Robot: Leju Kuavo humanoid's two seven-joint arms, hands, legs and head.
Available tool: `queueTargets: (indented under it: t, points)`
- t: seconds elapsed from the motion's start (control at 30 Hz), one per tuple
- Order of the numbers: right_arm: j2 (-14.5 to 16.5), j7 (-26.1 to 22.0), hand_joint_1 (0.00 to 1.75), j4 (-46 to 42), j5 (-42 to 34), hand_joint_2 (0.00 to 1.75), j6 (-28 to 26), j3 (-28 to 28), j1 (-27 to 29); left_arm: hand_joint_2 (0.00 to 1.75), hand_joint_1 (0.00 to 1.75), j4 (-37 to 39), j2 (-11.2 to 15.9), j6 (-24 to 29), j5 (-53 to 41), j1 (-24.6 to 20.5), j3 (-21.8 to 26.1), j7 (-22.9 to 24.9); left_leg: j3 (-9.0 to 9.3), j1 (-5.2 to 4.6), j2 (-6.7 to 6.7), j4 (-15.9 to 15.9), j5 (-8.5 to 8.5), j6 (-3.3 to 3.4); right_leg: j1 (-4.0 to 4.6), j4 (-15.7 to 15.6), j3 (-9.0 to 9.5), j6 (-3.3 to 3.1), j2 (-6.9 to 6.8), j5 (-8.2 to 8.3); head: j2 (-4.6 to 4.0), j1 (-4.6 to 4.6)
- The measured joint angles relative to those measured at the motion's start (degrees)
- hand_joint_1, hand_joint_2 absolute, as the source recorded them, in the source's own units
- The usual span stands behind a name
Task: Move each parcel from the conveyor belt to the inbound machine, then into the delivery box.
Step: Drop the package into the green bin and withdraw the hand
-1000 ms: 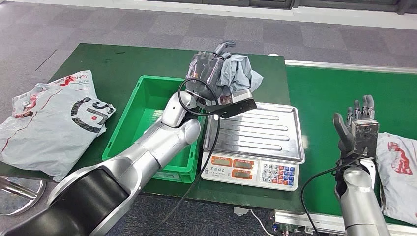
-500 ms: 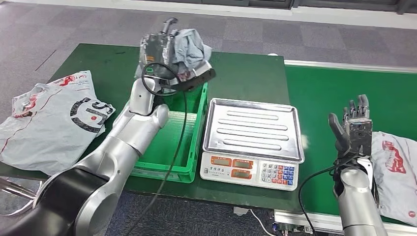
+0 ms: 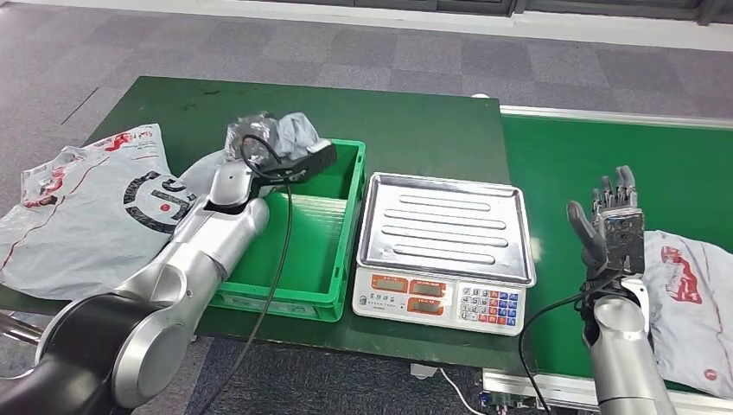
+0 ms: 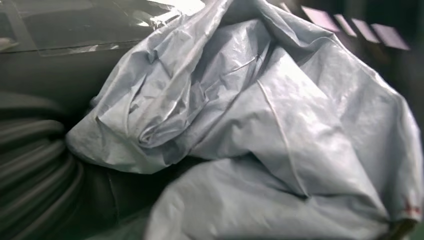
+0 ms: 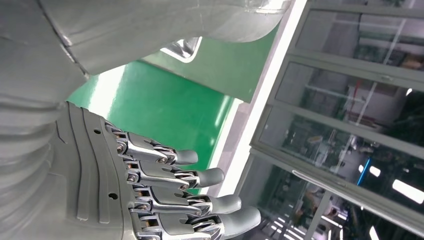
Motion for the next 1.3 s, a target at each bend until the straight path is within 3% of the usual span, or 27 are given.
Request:
queueTargets:
  t: [0.2, 0.33, 0.47, 0.6, 0.7, 0.97, 1.2, 1.3]
  points:
    - [-0.1, 0.1, 0.0, 0.0, 0.0, 1.75, 1.9, -1.2, -0.7, 1.75, 1.72, 1.3, -1.5, -11.1, 9.9, 0.8, 2.8, -14.6, 0.0, 0.01, -0.01, 0.0, 0.0, -0.01, 0.01, 0.0, -0.01, 0.0, 0.0, 0.0, 0.0, 0.0]
    - [-0.2, 0.2, 0.0, 0.0, -0.2, 1.75, 2.2, -1.6, -0.8, 1.75, 0.02, 1.3, -2.1, -13.5, 11.7, 0.8, 4.1, -17.2, 0.0, 0.02, -0.02, 0.0, 0.01, -0.01, 0.02, 0.0, -0.01, 0.0, -0.01, 0.0, 0.0, 0.0]
    - [-0.3, 0.4, 0.0, -0.2, -0.6, 1.75, 2.1, -2.0, -0.6, 1.75, 0.0, 1.1, -2.6, -14.0, 14.4, 0.7, 4.5, -19.2, 0.0, 0.01, -0.03, 0.0, 0.01, -0.01, 0.01, 0.0, -0.02, 0.0, -0.02, 0.0, 0.0, 0.0]
    - [-0.3, 1.3, 0.0, -1.3, -0.2, 1.75, 1.6, -2.3, 0.2, 1.75, 0.0, -0.2, -3.6, -7.2, 20.2, 0.6, 5.1, -20.5, -0.02, 0.01, -0.04, 0.0, 0.0, -0.01, 0.01, 0.0, -0.02, 0.0, -0.03, 0.0, 0.0, 0.0]
    - [-0.1, 1.9, 0.0, -2.1, 0.5, 1.75, 1.4, -2.4, 0.7, 1.75, 0.0, -2.2, -4.5, -4.0, 29.4, 0.4, 7.0, -24.5, -0.01, 0.01, -0.03, 0.0, 0.0, 0.0, 0.01, 0.0, -0.02, 0.0, -0.03, 0.0, 0.0, 0.0]
    - [0.3, 2.2, 0.0, -2.8, 0.8, 1.75, 1.4, -2.5, 1.0, 1.75, 0.0, -5.4, -5.8, -3.9, 37.4, -0.3, 9.3, -27.4, -0.01, 0.02, -0.02, 0.0, 0.01, -0.01, 0.02, 0.0, -0.02, 0.0, -0.02, 0.0, 0.0, 0.0]
    - [0.5, 2.2, 0.0, -2.2, 2.0, 1.75, 2.1, -2.6, 0.5, 1.75, 0.0, -9.0, -6.9, -4.7, 57.5, -0.4, 9.8, -31.4, -0.01, 0.02, -0.03, 0.0, 0.01, -0.01, 0.01, 0.0, -0.01, 0.0, -0.03, 0.0, 0.0, 0.0]
    - [0.5, 2.2, 0.0, -1.5, 2.0, 1.75, 2.1, -2.6, 0.2, 1.75, 0.0, -10.2, -7.0, -5.3, 60.7, -0.5, 9.8, -31.6, -0.02, 0.02, -0.05, 0.0, 0.01, -0.01, 0.01, 0.0, -0.01, 0.0, -0.04, 0.0, 0.0, 0.0]
